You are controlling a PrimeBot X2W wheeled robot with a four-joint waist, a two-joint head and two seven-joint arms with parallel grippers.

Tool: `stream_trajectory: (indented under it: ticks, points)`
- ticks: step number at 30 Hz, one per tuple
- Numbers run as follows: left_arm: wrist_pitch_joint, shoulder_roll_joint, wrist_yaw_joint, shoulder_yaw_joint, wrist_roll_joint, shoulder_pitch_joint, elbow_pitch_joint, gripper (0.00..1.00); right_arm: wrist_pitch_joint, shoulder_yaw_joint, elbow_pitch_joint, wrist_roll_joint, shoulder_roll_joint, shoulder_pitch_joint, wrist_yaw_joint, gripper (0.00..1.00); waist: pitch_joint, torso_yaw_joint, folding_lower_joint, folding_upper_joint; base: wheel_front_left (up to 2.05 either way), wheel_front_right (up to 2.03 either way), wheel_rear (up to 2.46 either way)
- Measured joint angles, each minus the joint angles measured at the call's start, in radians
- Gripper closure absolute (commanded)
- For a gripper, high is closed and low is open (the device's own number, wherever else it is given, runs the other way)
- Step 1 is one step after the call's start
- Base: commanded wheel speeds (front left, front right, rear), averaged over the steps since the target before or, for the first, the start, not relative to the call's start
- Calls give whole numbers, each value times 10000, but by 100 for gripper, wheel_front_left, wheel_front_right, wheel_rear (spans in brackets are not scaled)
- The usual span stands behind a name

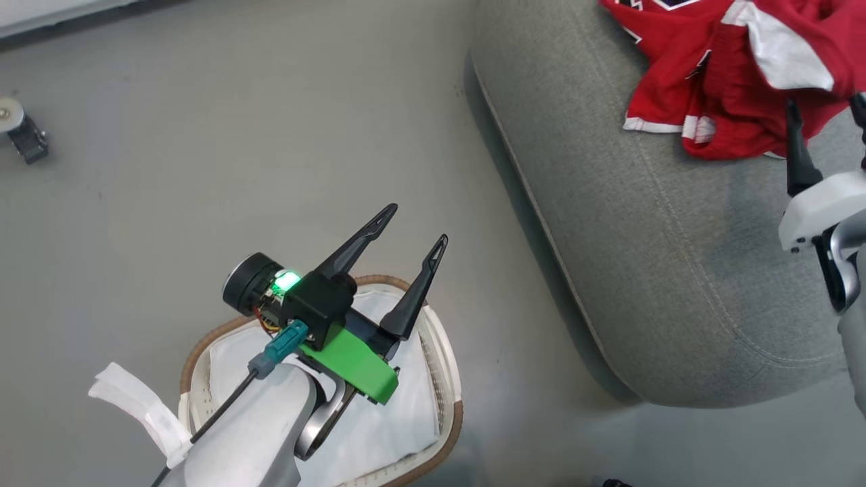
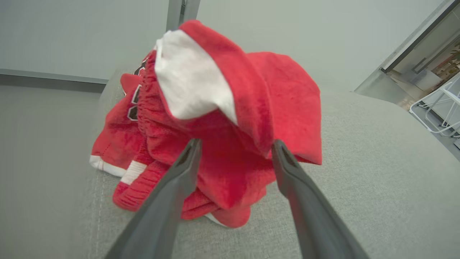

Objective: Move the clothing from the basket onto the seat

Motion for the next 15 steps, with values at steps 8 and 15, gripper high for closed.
stream_trajectory:
  ticks: [8, 15]
  points:
    - [0, -270, 10, 598, -102, 434, 15, 0, 0, 491, -554, 593, -293, 808, 0, 0, -730, -190, 0, 0, 0, 0, 0]
    - [0, -527, 12, 1354, -90, 918, 86, 0, 0, 708, -1095, 840, -288, 908, 0, 0, -1392, -38, 0, 0, 0, 0, 0]
